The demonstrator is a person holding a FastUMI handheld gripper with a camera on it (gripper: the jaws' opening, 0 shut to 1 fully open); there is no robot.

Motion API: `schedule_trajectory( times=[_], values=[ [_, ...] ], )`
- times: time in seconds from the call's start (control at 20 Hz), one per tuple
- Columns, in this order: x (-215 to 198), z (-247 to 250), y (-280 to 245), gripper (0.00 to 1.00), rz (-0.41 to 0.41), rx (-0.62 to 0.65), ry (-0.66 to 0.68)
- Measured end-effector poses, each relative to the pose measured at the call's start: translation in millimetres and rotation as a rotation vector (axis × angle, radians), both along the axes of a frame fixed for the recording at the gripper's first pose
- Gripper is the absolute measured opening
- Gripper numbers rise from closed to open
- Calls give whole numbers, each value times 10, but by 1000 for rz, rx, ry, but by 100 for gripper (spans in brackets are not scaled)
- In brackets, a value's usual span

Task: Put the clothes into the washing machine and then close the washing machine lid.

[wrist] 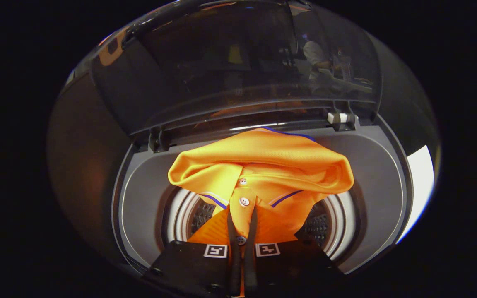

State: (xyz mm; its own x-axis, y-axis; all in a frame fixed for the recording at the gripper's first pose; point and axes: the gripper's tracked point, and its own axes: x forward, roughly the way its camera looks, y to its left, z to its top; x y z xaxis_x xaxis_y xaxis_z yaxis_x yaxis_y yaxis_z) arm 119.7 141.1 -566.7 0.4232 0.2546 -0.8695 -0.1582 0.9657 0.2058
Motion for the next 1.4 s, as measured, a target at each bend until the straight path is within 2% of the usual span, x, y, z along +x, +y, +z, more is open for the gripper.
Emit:
schedule_trajectory(
  times=[0.45, 0.6, 1.0, 1.4],
  values=[
    [-45, -152, -56, 16, 19, -79, 74],
    [-51, -159, -75, 26, 10, -89, 85],
    [-134, -161, -99, 99, 46, -119, 78],
    [-161, -37, -65, 99, 41, -95, 39]
  ],
)
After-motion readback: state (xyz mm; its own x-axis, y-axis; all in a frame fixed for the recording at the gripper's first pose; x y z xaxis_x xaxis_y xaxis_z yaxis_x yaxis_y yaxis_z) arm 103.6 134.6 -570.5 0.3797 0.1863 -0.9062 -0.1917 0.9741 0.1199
